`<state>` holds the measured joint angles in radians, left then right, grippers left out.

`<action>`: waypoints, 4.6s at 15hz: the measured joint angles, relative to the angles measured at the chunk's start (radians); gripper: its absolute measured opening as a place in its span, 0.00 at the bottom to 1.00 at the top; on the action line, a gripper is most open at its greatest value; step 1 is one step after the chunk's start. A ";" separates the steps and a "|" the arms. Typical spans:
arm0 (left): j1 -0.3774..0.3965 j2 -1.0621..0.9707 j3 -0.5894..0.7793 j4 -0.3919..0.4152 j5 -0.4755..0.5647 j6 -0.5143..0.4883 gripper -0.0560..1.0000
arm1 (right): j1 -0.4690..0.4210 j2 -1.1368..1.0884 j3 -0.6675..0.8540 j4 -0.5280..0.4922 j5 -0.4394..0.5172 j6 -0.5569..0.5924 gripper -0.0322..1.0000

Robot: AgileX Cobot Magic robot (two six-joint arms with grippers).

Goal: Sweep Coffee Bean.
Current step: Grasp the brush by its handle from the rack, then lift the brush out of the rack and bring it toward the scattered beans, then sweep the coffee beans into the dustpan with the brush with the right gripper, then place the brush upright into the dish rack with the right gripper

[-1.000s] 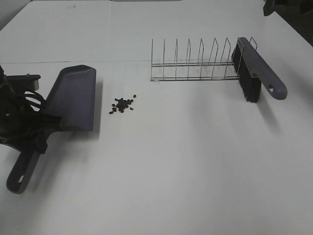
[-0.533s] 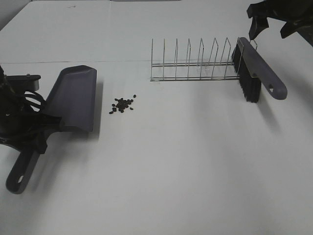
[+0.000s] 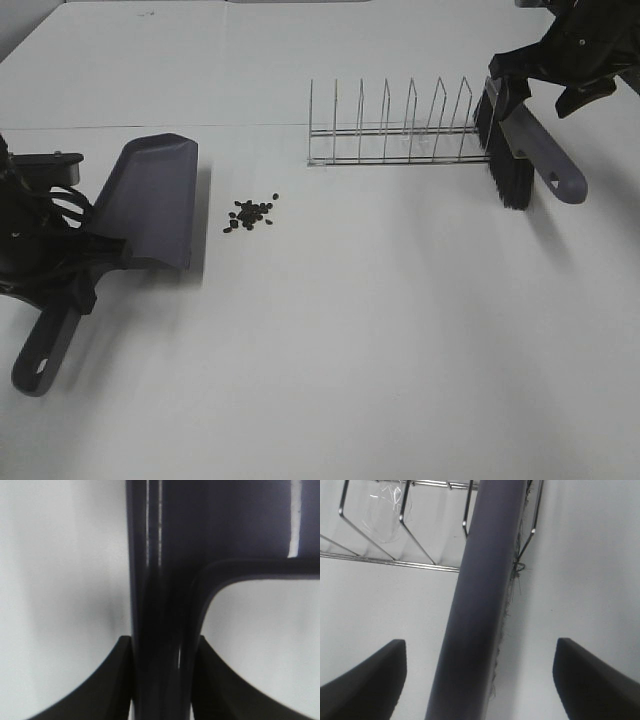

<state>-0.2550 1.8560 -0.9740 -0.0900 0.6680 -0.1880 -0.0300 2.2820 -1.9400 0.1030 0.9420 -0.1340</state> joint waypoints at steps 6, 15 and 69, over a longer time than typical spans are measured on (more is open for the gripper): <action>0.000 0.000 0.000 0.000 0.000 0.000 0.31 | 0.000 0.073 -0.005 0.000 -0.062 0.000 0.57; 0.000 0.000 0.000 0.000 0.001 0.000 0.31 | -0.002 0.077 -0.141 -0.002 0.045 0.051 0.30; -0.036 0.127 -0.014 -0.014 -0.005 -0.015 0.31 | 0.450 0.039 -0.531 -0.163 0.294 0.183 0.30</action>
<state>-0.2910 1.9830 -0.9880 -0.1040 0.6630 -0.2030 0.4200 2.3210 -2.4710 -0.0600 1.2360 0.0490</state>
